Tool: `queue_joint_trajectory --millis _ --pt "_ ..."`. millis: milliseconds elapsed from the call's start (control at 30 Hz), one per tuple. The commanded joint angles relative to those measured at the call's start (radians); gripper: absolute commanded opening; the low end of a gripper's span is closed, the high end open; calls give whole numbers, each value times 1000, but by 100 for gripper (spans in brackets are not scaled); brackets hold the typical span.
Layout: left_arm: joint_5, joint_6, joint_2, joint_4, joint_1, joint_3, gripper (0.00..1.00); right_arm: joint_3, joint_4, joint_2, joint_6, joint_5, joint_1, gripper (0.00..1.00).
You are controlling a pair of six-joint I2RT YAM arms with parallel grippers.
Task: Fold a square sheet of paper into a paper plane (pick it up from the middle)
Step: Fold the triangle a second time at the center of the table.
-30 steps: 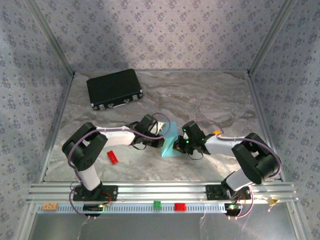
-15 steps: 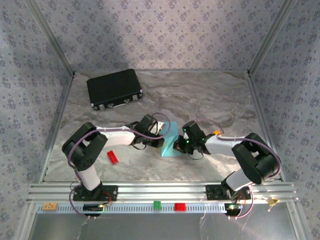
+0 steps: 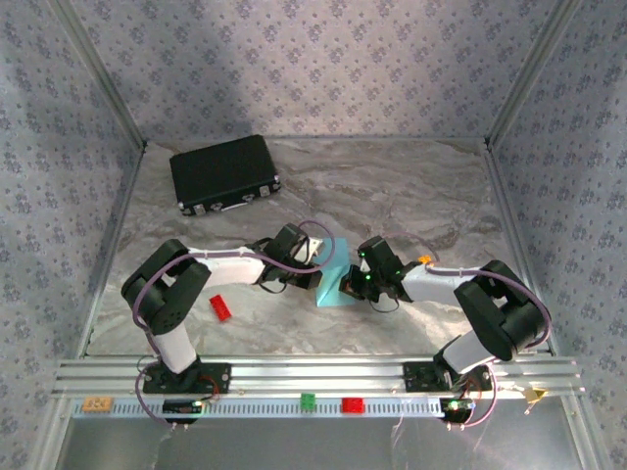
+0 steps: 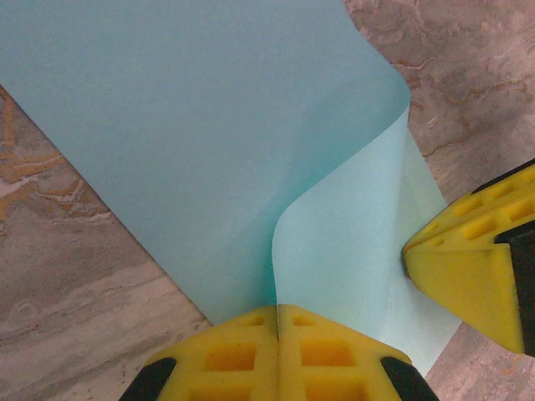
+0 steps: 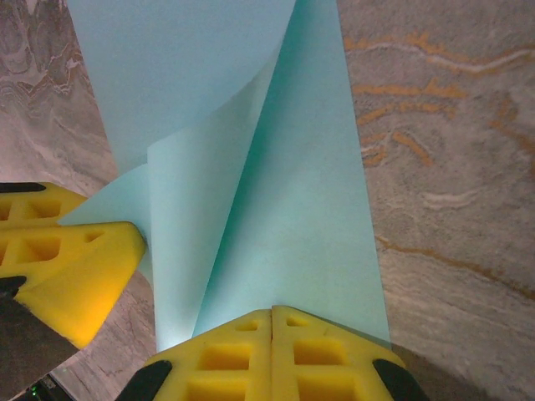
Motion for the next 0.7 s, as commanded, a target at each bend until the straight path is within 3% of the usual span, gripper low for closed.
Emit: queue_joint_trajectory --millis 0,667 --pt "17 30 22 -9 5 35 0 -3 -68 9 -21 19 -8 5" --pt "-16 46 25 -40 7 41 0 -3 -71 15 -23 17 -8 5"
